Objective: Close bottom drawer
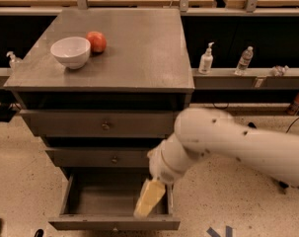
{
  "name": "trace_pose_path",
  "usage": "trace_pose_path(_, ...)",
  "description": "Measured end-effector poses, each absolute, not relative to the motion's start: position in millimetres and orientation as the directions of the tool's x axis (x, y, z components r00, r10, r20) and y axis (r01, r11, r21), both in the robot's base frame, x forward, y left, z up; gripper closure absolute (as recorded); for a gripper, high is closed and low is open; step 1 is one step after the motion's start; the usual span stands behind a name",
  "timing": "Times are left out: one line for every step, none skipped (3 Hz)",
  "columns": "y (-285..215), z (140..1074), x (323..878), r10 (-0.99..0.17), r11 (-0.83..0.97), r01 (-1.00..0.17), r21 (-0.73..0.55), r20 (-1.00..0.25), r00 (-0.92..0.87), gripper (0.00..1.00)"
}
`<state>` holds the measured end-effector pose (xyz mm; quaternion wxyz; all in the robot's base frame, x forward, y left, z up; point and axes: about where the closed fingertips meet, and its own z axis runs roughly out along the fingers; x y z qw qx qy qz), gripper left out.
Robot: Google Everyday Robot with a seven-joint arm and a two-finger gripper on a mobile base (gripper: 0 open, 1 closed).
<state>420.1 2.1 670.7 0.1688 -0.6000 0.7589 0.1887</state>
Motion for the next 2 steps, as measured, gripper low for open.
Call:
trace_pose_path(30.7,580.5,345.2,-0.765,0.145,-0.959,0.243,-0.587,-0.265,0.00)
trace_pose_path(65.3,507.6,275.0,-0.661,0.087,-0.949,0.303,-0.695,-0.282,0.00)
